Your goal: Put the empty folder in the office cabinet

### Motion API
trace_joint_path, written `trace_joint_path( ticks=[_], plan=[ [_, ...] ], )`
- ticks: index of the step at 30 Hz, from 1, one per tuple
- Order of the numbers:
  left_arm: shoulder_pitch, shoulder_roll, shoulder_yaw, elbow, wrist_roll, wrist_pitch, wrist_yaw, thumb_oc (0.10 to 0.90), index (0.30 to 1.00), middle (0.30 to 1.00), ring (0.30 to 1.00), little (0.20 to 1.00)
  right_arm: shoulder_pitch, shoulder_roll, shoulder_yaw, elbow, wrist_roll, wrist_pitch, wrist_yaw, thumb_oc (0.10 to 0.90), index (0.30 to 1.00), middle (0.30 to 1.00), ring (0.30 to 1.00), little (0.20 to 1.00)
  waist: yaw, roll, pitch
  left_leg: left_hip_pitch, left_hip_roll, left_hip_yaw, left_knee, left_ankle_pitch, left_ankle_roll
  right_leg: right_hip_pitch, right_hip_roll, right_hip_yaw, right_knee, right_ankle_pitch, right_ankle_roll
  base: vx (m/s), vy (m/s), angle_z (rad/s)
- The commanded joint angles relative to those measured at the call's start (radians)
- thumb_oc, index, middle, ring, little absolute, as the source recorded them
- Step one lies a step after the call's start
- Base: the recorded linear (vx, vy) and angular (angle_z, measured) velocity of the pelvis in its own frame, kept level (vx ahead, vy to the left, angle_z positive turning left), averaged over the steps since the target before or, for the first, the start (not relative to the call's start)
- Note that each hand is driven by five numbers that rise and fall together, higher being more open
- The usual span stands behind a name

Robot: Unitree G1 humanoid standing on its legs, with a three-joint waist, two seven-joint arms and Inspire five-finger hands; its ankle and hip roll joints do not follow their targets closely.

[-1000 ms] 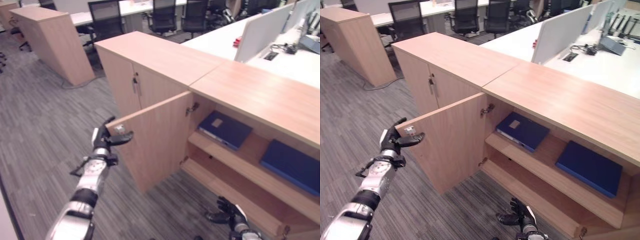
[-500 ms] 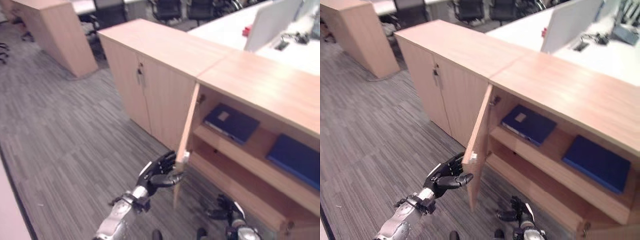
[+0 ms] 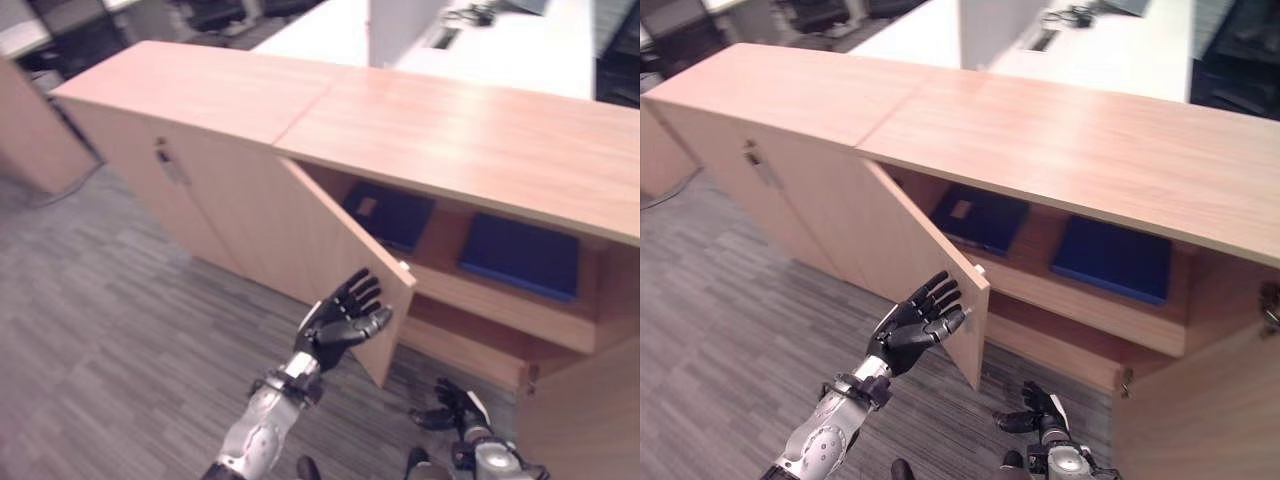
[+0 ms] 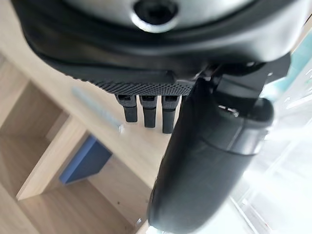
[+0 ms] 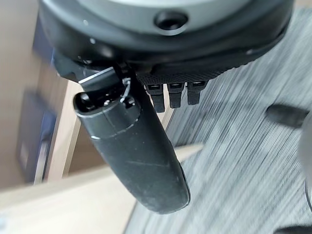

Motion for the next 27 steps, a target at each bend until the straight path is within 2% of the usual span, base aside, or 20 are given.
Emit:
trace_joint_path(
  ticks=[1, 3, 4, 5, 6, 7, 9, 10, 11, 12, 14, 16, 18, 20, 22, 23, 27],
  plan=[
    [-0.142, -0.051, -0.022, -0.036, 0.001, -0.104, -0.021, 0.800, 0.900, 0.900, 0.900, 0.900, -0.038, -0.003, 0.021, -0.092, 0.021, -0.064, 0.007, 0.800, 0.900, 0.900, 0.900, 0.900, -0.027, -0.029, -0.042, 0.017, -0.005, -0.007, 0.167, -0.189, -0.042, 0.046, 0.015, 0.060, -0.027, -0.098, 0.032, 0.00, -0.115, -0.56],
    [-0.169, -0.062, -0.005, 0.021, 0.027, -0.123, 0.010, 0.800, 0.900, 0.900, 0.900, 0.900, -0.016, -0.012, 0.030, -0.112, 0.023, -0.068, 0.013, 0.800, 0.900, 0.900, 0.900, 0.900, -0.047, -0.047, -0.033, -0.002, 0.067, 0.028, 0.266, -0.161, -0.073, 0.073, 0.041, 0.090, -0.048, -0.112, 0.009, 0.03, -0.180, -0.41],
    [-0.177, -0.064, 0.010, 0.047, 0.046, -0.133, 0.026, 0.800, 0.900, 0.900, 0.900, 0.900, -0.002, -0.018, 0.037, -0.125, 0.022, -0.070, 0.019, 0.800, 0.900, 0.900, 0.900, 0.900, -0.055, -0.053, -0.029, -0.001, 0.093, 0.032, 0.304, -0.149, -0.076, 0.084, 0.056, 0.110, -0.051, -0.119, -0.001, 0.05, -0.141, -0.70],
    [-0.191, -0.066, 0.027, 0.077, 0.065, -0.149, 0.055, 0.800, 0.900, 0.900, 0.900, 0.900, -0.001, -0.030, 0.042, -0.132, 0.020, -0.069, 0.019, 0.800, 0.900, 0.900, 0.900, 0.900, -0.056, -0.055, -0.022, -0.006, 0.109, 0.010, 0.351, -0.121, -0.083, 0.089, 0.072, 0.140, -0.049, -0.124, -0.011, 0.03, -0.071, -0.94],
    [-0.203, -0.070, 0.047, 0.106, 0.074, -0.162, 0.080, 0.800, 0.900, 0.900, 0.900, 0.900, -0.002, -0.034, 0.046, -0.128, 0.022, -0.068, 0.015, 0.800, 0.900, 0.900, 0.900, 0.900, -0.054, -0.055, -0.022, -0.007, 0.102, -0.027, 0.354, -0.103, -0.084, 0.087, 0.078, 0.161, -0.047, -0.124, -0.014, 0.02, -0.022, -1.26],
    [-0.225, -0.064, 0.072, 0.140, 0.096, -0.177, 0.104, 0.800, 0.900, 0.900, 0.900, 0.900, -0.004, -0.039, 0.051, -0.130, 0.023, -0.065, 0.016, 0.800, 0.900, 0.900, 0.900, 0.900, -0.044, -0.057, -0.028, -0.017, 0.071, -0.088, 0.333, -0.105, -0.076, 0.074, 0.080, 0.196, -0.048, -0.121, -0.013, 0.05, 0.029, -0.96],
    [-0.263, -0.038, 0.123, 0.212, 0.162, -0.206, 0.145, 0.800, 0.900, 0.900, 0.900, 0.900, 0.009, -0.049, 0.048, -0.148, 0.028, -0.064, 0.028, 0.800, 0.900, 0.900, 0.900, 0.900, -0.023, -0.067, -0.041, -0.039, 0.005, -0.210, 0.269, -0.170, -0.062, 0.072, 0.080, 0.268, -0.051, -0.124, -0.002, 0.25, 0.055, -0.98],
    [-0.307, 0.003, 0.167, 0.307, 0.210, -0.225, 0.180, 0.800, 0.900, 0.900, 0.900, 0.900, 0.012, -0.064, 0.049, -0.138, 0.017, -0.067, 0.043, 0.800, 0.900, 0.900, 0.900, 0.900, 0.001, -0.062, -0.046, -0.058, -0.048, -0.351, 0.182, -0.169, -0.065, 0.078, 0.098, 0.331, -0.058, -0.123, 0.005, 0.30, 0.053, -1.06],
    [-0.309, 0.003, 0.167, 0.308, 0.210, -0.226, 0.180, 0.800, 0.900, 0.900, 0.900, 0.900, 0.011, -0.064, 0.049, -0.137, 0.017, -0.067, 0.043, 0.800, 0.900, 0.900, 0.900, 0.900, 0.000, -0.063, -0.048, -0.059, -0.049, -0.351, 0.179, -0.165, -0.066, 0.075, 0.097, 0.331, -0.059, -0.121, 0.005, 0.28, 0.056, -1.28],
    [-0.349, 0.065, 0.202, 0.383, 0.263, -0.244, 0.210, 0.800, 0.900, 0.900, 0.900, 0.900, -0.002, -0.080, 0.051, -0.126, 0.006, -0.079, 0.050, 0.800, 0.900, 0.900, 0.900, 0.900, 0.019, -0.058, -0.050, -0.087, -0.083, -0.469, 0.132, -0.148, -0.069, 0.069, 0.116, 0.382, -0.066, -0.116, 0.011, 0.13, 0.027, -1.05],
    [-0.374, 0.096, 0.225, 0.439, 0.278, -0.253, 0.213, 0.800, 0.900, 0.900, 0.900, 0.900, 0.004, -0.081, 0.047, -0.128, 0.010, -0.080, 0.062, 0.800, 0.900, 0.900, 0.900, 0.900, 0.013, -0.055, -0.054, -0.068, -0.079, -0.473, 0.094, -0.148, -0.071, 0.073, 0.125, 0.410, -0.079, -0.115, 0.020, 0.14, 0.045, -1.05],
    [-0.426, 0.157, 0.285, 0.562, 0.263, -0.247, 0.249, 0.800, 0.900, 0.900, 0.900, 0.900, 0.028, -0.082, 0.047, -0.133, 0.009, -0.087, 0.084, 0.800, 0.900, 0.900, 0.900, 0.900, -0.015, -0.046, -0.082, -0.020, -0.062, -0.412, 0.042, -0.140, -0.060, 0.074, 0.130, 0.456, -0.096, -0.102, 0.038, 0.21, 0.117, -1.87],
    [-0.441, 0.184, 0.300, 0.591, 0.258, -0.247, 0.248, 0.800, 0.900, 0.900, 0.900, 0.900, 0.030, -0.082, 0.045, -0.136, 0.011, -0.088, 0.085, 0.800, 0.900, 0.900, 0.900, 0.900, -0.016, -0.046, -0.086, -0.004, -0.059, -0.388, 0.026, -0.137, -0.058, 0.073, 0.127, 0.467, -0.095, -0.101, 0.042, 0.12, 0.111, -1.43],
    [-0.492, 0.271, 0.328, 0.676, 0.289, -0.247, 0.253, 0.800, 0.900, 0.900, 0.900, 0.900, 0.043, -0.078, 0.037, -0.140, 0.026, -0.095, 0.096, 0.800, 0.900, 0.900, 0.900, 0.900, -0.038, -0.047, -0.101, 0.026, -0.065, -0.329, -0.003, -0.136, -0.051, 0.061, 0.118, 0.488, -0.088, -0.092, 0.058, 0.10, 0.151, -0.77],
    [-0.493, 0.272, 0.328, 0.678, 0.288, -0.248, 0.251, 0.800, 0.900, 0.900, 0.900, 0.900, 0.043, -0.077, 0.037, -0.141, 0.026, -0.095, 0.096, 0.800, 0.900, 0.900, 0.900, 0.900, -0.036, -0.048, -0.100, 0.027, -0.065, -0.327, -0.003, -0.137, -0.050, 0.061, 0.118, 0.490, -0.088, -0.092, 0.058, 0.05, 0.105, -0.47],
    [-0.527, 0.329, 0.358, 0.763, 0.298, -0.242, 0.251, 0.800, 0.900, 0.900, 0.900, 0.900, 0.064, -0.077, 0.028, -0.141, 0.034, -0.100, 0.110, 0.800, 0.900, 0.900, 0.900, 0.900, -0.051, -0.048, -0.109, 0.036, -0.076, -0.297, -0.007, -0.147, -0.043, 0.052, 0.104, 0.496, -0.080, -0.089, 0.071, 0.05, 0.143, -0.32],
    [-0.542, 0.344, 0.394, 0.790, 0.266, -0.247, 0.255, 0.800, 0.900, 0.900, 0.900, 0.900, 0.082, -0.068, 0.005, -0.121, 0.045, -0.101, 0.108, 0.800, 0.900, 0.900, 0.900, 0.900, -0.068, -0.049, -0.110, 0.037, -0.093, -0.289, -0.007, -0.158, -0.031, 0.034, 0.082, 0.497, -0.061, -0.087, 0.087, 0.04, 0.163, -0.05]
  ],
)
